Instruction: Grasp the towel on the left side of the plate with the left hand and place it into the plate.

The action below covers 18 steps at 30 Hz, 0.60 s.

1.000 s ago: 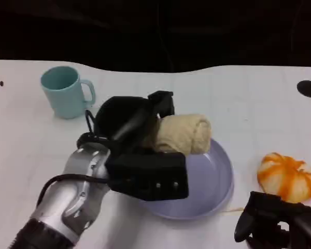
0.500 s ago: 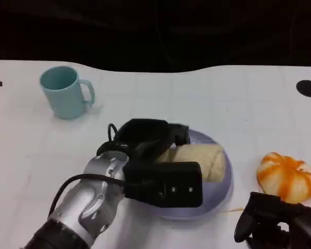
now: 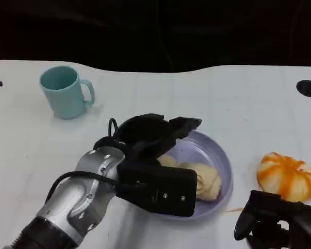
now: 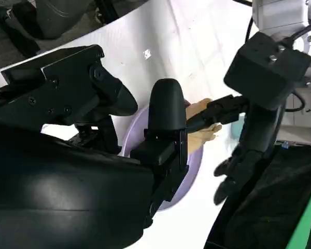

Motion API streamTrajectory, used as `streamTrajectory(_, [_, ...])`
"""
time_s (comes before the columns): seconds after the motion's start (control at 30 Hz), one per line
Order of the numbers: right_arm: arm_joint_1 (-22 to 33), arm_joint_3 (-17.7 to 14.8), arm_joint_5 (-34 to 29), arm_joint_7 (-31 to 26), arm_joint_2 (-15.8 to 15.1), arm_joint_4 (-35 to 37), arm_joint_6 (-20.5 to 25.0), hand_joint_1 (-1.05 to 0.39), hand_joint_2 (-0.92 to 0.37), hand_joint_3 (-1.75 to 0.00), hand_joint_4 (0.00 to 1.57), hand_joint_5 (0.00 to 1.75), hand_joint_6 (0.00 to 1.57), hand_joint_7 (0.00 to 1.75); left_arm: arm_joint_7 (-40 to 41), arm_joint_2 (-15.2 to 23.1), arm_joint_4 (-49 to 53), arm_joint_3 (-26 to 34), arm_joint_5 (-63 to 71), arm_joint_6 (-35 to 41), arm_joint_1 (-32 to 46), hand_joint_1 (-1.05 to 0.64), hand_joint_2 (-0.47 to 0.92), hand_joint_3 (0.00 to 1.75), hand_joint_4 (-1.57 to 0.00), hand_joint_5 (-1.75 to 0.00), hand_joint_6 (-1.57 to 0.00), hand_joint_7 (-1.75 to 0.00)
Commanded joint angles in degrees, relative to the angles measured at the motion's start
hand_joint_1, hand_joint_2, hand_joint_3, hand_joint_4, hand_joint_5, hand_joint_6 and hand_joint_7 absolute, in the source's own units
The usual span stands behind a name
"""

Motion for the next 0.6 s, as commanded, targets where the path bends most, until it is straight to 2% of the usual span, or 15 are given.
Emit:
streamTrajectory(0.03, [0.0,0.5,-0.3,-0.5,-0.3,-0.2,0.2,-0.01,-0.65,-1.09,0.7,1.75,0.59,1.57,-0.7,2.8,-5.5,2.9,-1.9,-0.9,2.8,-0.89,0.92,0.28,-0.09,-0.39,-0.1,0.0])
streamTrajectory(0.17, [-0.1,0.6,-0.4,-0.6,-0.3,-0.1,-0.2,-0.01,-0.65,-1.09,0.7,1.75,0.59,1.57,-1.8,5.7,-11.6,7.0,-7.2,-2.9,7.8,-0.82,0.92,0.28,-0.15,-0.47,-0.18,-0.04])
streamTrajectory(0.27, [-0.3,0.7,-0.4,-0.6,-0.4,-0.1,-0.2,-0.01,-0.65,-1.09,0.71,1.75,0.59,1.57,1.0,5.5,-14.8,11.7,-13.5,-6.1,13.8,-0.7,0.92,0.22,-0.36,-0.59,-0.4,-0.13])
streamTrajectory(0.4, [-0.5,0.6,-0.2,-0.5,-0.4,0.1,-0.2,-0.02,-0.65,-1.1,0.71,1.75,0.58,1.58,3.0,4.1,-17.8,17.0,-21.7,-10.0,20.4,-0.52,0.92,0.23,-0.66,-0.75,-0.64,-0.23])
streamTrajectory(0.5, [-0.5,0.7,-0.3,-0.5,-0.5,0.2,-0.2,-0.02,-0.65,-1.1,0.71,1.75,0.59,1.58,2.7,2.9,-20.1,19.7,-27.6,-11.6,24.1,-0.33,0.92,0.24,-0.69,-0.98,-0.75,-0.3])
streamTrajectory(0.57, [-0.5,0.9,-0.5,-0.6,-0.5,0.1,-0.2,-0.02,-0.65,-1.1,0.71,1.75,0.59,1.58,2.5,1.6,-22.2,21.3,-31.8,-11.0,26.7,-0.29,0.92,0.24,-0.7,-1.03,-0.77,-0.32])
streamTrajectory(0.6, [-0.6,1.1,-0.6,-0.7,-0.5,0.0,-0.2,-0.03,-0.64,-1.1,0.71,1.75,0.58,1.58,2.5,0.4,-24.1,22.4,-35.0,-10.1,29.0,-0.16,0.83,0.47,-0.74,-1.15,-0.84,-0.55])
